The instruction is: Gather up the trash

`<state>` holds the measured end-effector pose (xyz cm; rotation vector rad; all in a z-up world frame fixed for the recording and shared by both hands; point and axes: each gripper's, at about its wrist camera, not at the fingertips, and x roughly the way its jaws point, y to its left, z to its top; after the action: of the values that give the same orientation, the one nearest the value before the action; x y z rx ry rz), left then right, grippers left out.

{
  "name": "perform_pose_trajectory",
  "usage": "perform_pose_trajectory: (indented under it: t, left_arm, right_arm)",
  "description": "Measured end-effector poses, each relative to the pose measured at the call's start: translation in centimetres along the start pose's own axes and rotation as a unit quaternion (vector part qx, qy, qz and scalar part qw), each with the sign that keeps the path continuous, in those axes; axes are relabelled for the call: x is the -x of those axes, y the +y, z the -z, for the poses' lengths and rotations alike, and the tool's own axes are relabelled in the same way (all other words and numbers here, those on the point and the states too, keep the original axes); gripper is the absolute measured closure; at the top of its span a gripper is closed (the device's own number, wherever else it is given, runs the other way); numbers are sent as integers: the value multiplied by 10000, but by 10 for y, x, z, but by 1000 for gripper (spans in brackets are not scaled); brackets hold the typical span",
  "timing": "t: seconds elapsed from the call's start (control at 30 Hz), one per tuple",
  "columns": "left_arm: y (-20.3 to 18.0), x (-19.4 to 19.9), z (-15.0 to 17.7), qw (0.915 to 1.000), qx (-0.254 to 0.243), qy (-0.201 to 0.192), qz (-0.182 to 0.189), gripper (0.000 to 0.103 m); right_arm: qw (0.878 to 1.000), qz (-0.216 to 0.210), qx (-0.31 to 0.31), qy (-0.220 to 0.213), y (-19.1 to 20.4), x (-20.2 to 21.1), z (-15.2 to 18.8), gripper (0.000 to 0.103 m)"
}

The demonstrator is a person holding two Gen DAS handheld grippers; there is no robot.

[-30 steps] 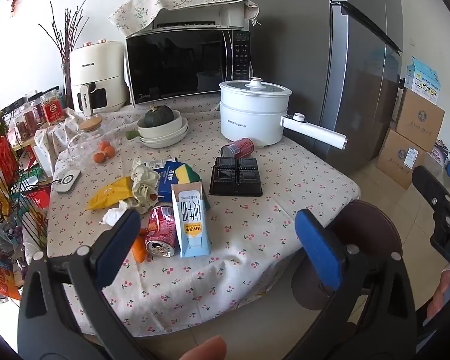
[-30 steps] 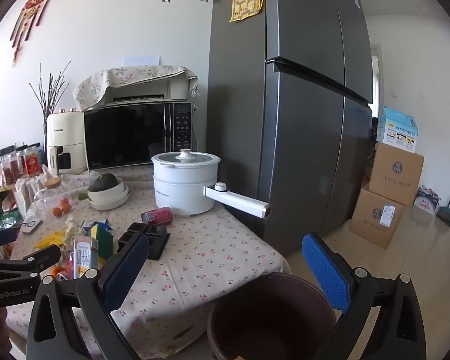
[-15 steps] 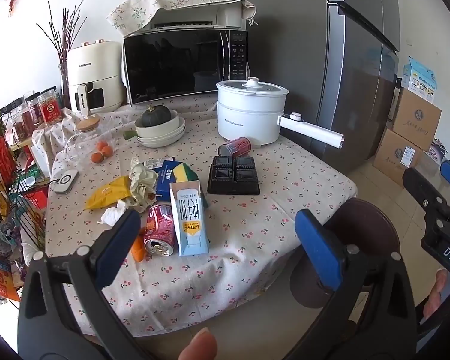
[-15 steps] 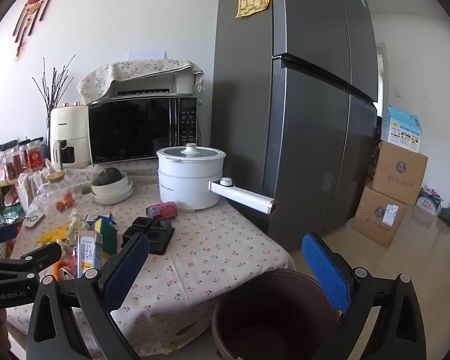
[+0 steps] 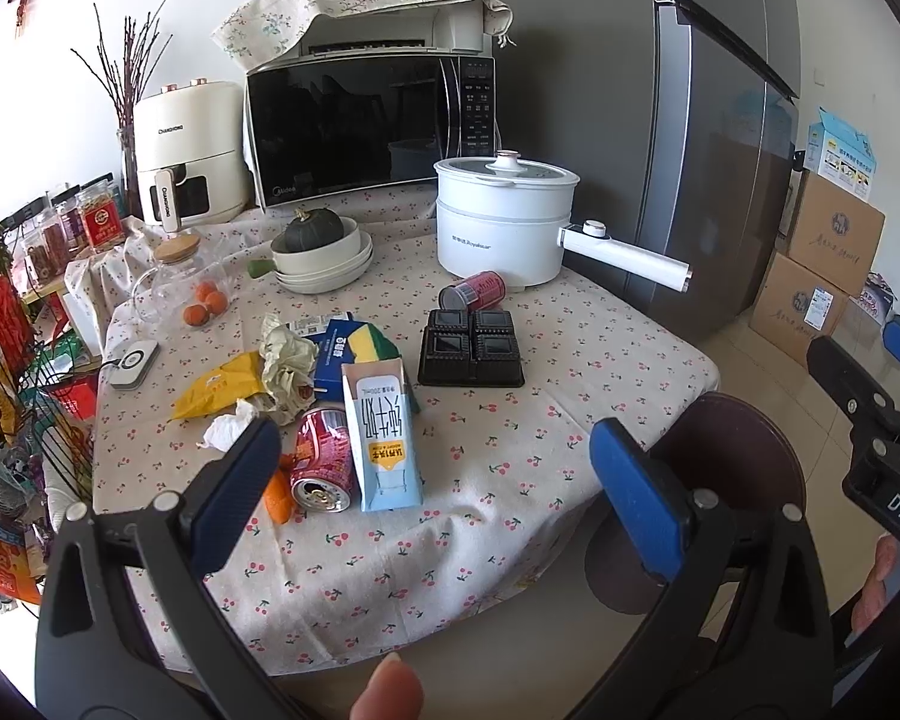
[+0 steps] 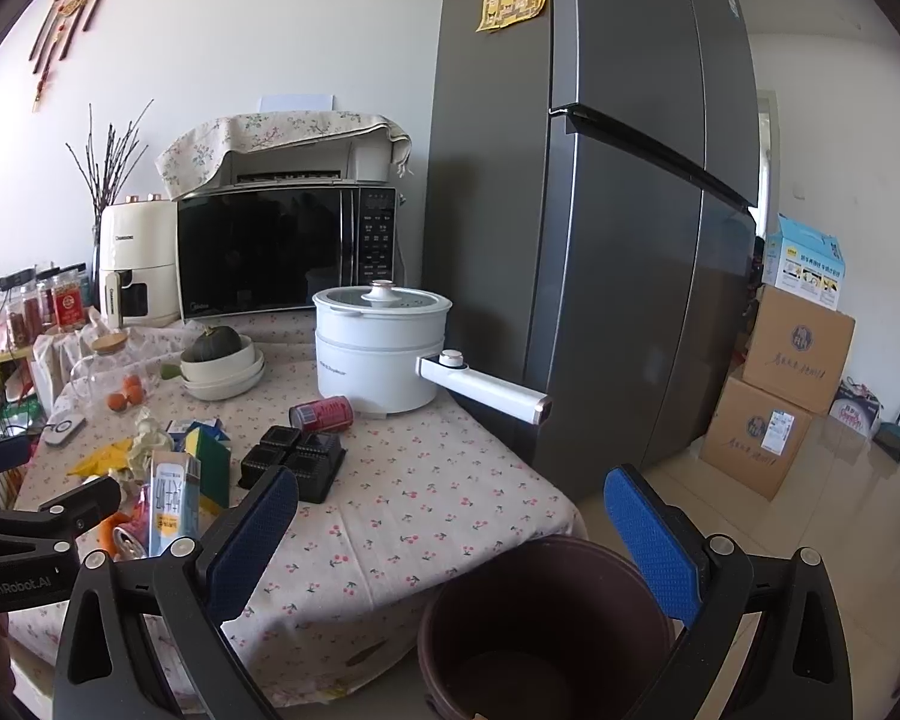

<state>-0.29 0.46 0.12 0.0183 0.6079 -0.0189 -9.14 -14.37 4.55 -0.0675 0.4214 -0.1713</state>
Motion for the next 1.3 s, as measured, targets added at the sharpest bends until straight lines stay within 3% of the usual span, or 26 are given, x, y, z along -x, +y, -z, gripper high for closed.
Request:
perform_pose_trajectory:
  t: [0.5,0.8,1.3]
  left_arm:
    - [-1,-3,2,9999,18,118,92,1]
    - [0,-1,1,9992,115,142,362,1]
    - [1,-2,3,9995,86,152,277,1]
  right_arm:
    - [9998,-43,-141,163,-5,-5,4,0]
    - [9997,-37,-171,164,-6,-6,4,0]
    - [9996,-16,-170,217,-7,-6,2,0]
